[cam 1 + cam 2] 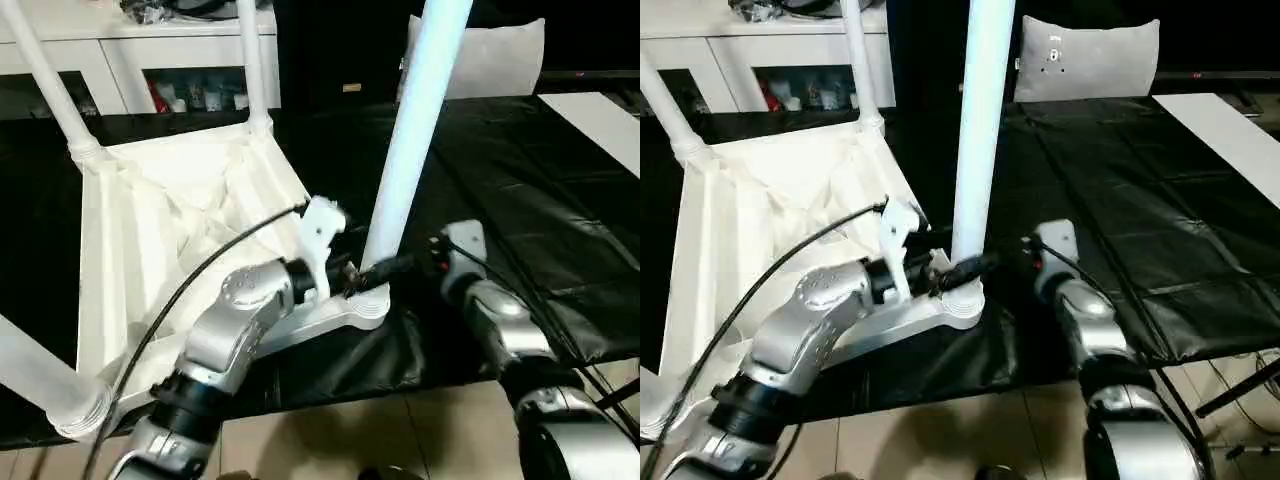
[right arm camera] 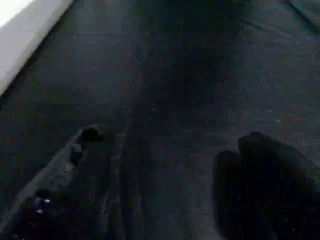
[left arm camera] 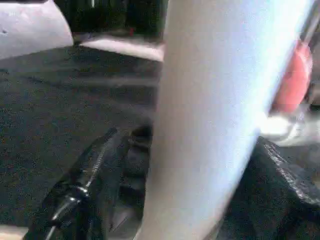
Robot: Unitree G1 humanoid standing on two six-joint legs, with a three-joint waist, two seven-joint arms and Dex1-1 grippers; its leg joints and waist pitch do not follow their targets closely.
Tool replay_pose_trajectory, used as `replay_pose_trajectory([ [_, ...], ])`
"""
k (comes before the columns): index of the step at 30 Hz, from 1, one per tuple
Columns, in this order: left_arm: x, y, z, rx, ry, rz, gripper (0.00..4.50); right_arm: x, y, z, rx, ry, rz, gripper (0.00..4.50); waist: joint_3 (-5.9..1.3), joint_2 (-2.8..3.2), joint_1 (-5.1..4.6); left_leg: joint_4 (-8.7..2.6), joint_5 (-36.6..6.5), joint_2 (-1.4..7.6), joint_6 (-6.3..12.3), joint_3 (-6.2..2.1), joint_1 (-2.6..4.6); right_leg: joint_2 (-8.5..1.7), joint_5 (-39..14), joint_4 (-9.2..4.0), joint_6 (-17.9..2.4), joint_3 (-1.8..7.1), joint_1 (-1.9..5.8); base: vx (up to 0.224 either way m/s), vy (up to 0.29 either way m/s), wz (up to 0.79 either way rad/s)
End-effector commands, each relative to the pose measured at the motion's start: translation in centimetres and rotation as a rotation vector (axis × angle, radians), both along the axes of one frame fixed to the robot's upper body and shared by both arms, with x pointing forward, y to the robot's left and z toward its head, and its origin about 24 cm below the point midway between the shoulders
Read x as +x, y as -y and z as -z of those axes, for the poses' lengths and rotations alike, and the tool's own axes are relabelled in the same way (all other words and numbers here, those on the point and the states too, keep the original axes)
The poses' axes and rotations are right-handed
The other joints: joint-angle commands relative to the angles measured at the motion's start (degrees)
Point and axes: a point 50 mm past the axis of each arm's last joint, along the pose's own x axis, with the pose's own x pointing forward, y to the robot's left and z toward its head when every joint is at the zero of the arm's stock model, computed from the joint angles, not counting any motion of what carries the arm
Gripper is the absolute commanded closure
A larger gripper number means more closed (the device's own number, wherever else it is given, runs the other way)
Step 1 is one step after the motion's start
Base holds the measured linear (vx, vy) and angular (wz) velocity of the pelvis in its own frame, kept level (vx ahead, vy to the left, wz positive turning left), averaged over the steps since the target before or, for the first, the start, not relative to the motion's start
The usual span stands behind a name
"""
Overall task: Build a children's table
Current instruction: Rotate table base
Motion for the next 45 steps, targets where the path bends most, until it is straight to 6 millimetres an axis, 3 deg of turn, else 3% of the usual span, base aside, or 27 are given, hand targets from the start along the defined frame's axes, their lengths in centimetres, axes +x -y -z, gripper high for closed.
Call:
replay_pose_trajectory([
  [1,-1.0,-1.3,1.5,0.164,0.003,0.041,1.04,-0.2,0.7,-1.4,0.026,0.060,-0.064,0.00,-3.87,-0.17,0.49,-3.97,-10.68,1.03,4.66,-0.12,-0.56,-2.90,-18.24,-4.17,-8.28,2.69,4.12,0.000,0.000,0.00],
  [3,-1.7,-2.7,2.6,0.299,0.006,0.058,1.04,-0.8,1.2,-2.0,0.006,0.082,-0.130,0.00,-3.72,0.13,0.52,-4.01,-10.62,0.94,4.73,-0.18,-0.53,-2.80,-20.46,-4.23,-7.22,2.72,3.89,0.000,0.000,0.00],
  [5,-2.1,-3.7,2.8,0.319,-0.021,0.042,1.04,-1.5,1.8,-2.3,-0.028,0.092,-0.181,0.00,-3.53,0.12,0.60,-4.04,-11.57,0.95,4.20,-0.04,-0.33,-2.93,-23.24,-4.73,-6.99,2.67,3.67,0.000,0.000,0.00],
  [6,-2.1,-3.8,2.7,0.314,-0.029,0.035,1.32,-1.6,1.9,-2.4,-0.036,0.094,-0.189,0.00,-3.37,0.18,0.69,-4.14,-12.61,1.06,3.75,-0.09,-0.16,-2.93,-25.00,-4.91,-6.87,2.60,3.49,0.000,0.000,0.00],
  [9,-2.3,-4.9,3.0,0.362,-0.052,0.007,1.43,-3.2,2.8,-3.1,-0.065,0.092,-0.294,0.00,-3.29,-0.37,1.13,-4.16,-13.12,0.93,4.09,-0.09,-0.26,-2.85,-26.77,-5.12,-5.64,2.66,3.53,0.000,0.000,0.00],
  [12,-2.5,-5.2,3.4,0.384,-0.086,0.002,1.74,-4.4,3.0,-3.9,-0.067,0.090,-0.385,0.00,-3.45,-0.43,1.66,-4.09,-12.61,0.74,4.48,-0.10,-0.27,-2.81,-28.14,-5.38,-3.82,2.57,3.43,0.000,0.000,0.00],
  [17,-2.7,-4.8,3.0,0.340,-0.131,0.001,2.24,-5.1,3.1,-5.1,-0.049,0.075,-0.462,0.00,-3.55,-0.39,1.85,-3.97,-11.39,0.66,4.47,-0.11,-0.52,-2.87,-28.04,-5.50,-3.60,2.42,3.44,0.000,0.000,0.00],
  [22,-3.0,-4.7,3.0,0.339,-0.191,0.003,2.66,-5.1,2.7,-6.1,-0.030,0.083,-0.501,0.00,-3.69,-0.41,2.02,-3.91,-10.62,0.69,4.58,-0.17,-0.62,-2.86,-27.37,-5.37,-3.91,2.33,3.50,0.000,0.000,0.00],
  [29,-2.8,-4.8,3.4,0.396,-0.199,-0.030,3.17,-5.6,1.5,-7.2,0.006,0.061,-0.647,0.00,-3.67,-0.69,2.07,-3.79,-10.68,0.52,4.58,-0.24,-0.66,-2.80,-29.47,-5.79,-1.94,2.00,3.47,0.000,0.000,0.00],
  [31,-2.7,-4.8,3.4,0.408,-0.195,-0.031,3.49,-5.6,1.3,-7.3,0.009,0.062,-0.665,0.00,-3.67,-0.70,2.11,-3.73,-10.62,0.47,4.57,-0.21,-0.58,-2.88,-30.10,-6.01,-1.56,1.99,3.33,0.000,0.000,0.00],
  [40,-2.2,-5.6,4.0,0.504,-0.141,0.028,3.97,-4.7,0.7,-7.8,0.008,0.062,-0.801,0.00,-3.73,-0.54,2.00,-3.77,-11.26,0.48,4.26,-0.40,-0.60,-3.02,-30.76,-6.08,-1.51,1.79,3.47,0.000,0.000,0.00],
  [41,-2.2,-5.7,4.0,0.509,-0.140,0.040,4.09,-4.6,0.6,-7.8,0.008,0.059,-0.814,0.29,-3.77,-0.51,2.05,-3.74,-11.04,0.53,4.18,-0.37,-0.53,-3.06,-30.29,-5.99,-1.72,1.85,3.43,0.000,0.000,0.00],
  [45,-2.3,-5.8,4.1,0.520,-0.130,0.098,4.35,-4.3,0.2,-7.7,0.013,0.045,-0.864,0.62,-3.94,-0.43,2.04,-3.71,-10.36,0.59,4.41,-0.45,-0.65,-3.07,-28.32,-5.64,-3.13,1.86,3.58,0.000,0.000,0.00],
])
